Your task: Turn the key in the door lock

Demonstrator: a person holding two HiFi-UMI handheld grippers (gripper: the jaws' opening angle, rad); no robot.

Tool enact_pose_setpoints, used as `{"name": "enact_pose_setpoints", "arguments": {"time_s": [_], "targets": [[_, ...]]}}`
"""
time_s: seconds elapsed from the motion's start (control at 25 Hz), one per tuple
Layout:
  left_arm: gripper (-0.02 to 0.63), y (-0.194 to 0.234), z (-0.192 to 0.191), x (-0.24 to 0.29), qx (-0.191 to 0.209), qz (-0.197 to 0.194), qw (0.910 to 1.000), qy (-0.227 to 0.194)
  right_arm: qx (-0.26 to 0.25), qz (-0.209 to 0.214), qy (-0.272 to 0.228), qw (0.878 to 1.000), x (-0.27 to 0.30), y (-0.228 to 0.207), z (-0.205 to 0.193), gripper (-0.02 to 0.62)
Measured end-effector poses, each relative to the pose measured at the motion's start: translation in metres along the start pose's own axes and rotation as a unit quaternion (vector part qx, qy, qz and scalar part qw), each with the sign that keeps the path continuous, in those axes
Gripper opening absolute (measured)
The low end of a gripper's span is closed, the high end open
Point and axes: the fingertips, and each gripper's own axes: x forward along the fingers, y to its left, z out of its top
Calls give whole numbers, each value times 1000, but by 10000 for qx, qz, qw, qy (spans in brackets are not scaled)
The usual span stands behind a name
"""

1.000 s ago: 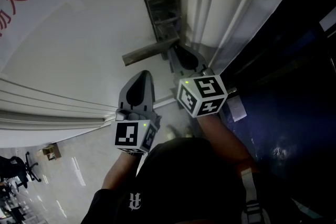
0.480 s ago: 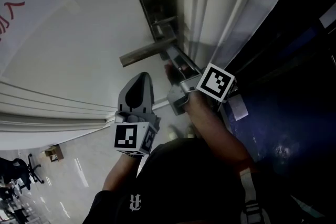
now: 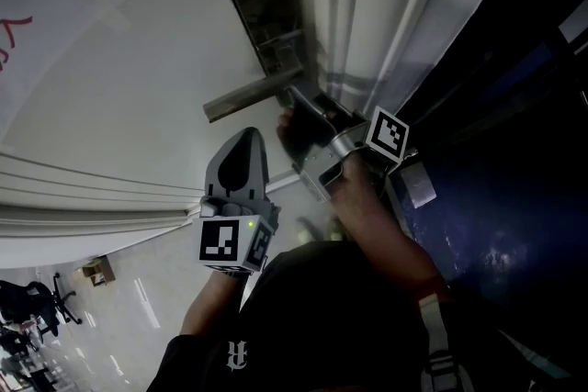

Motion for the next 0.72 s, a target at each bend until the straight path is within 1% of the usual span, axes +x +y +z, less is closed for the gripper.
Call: {"name": "enact_pose_setpoints", "arguments": {"time_s": [0.12,0.2,0.28,0.4,0.48,0.6,0.68,0.72], "targets": [[6,0,-1,1,45,-34,10000,-33,-140,11,27,9999,0,0,0,28],[6,1,-1,1,62,-44,10000,-53,-334,80,88,9994,1,2,1,28],[6,0,0,2,13,-31,10000,-49,-660,133,218,9975,-1,5,-2,28],[6,1,-1,2,-61,-12,10000,-68,-1378,-23,556,9889,-9,8,-9,39],[6,2,-2,3,-123,17,9999,-74,-2024,-235,808,9757,-18,9,-12,61],[6,-2,1,5,-116,-5,9999,-101,-2961,-520,1066,9478,-29,15,-11,61],[6,-5,1,5,-121,-37,9998,-126,-3454,-624,1134,9295,-34,20,-11,61],[6,-6,0,6,-137,-40,9998,-123,-3740,-681,1144,9178,-35,22,-11,61]]}}
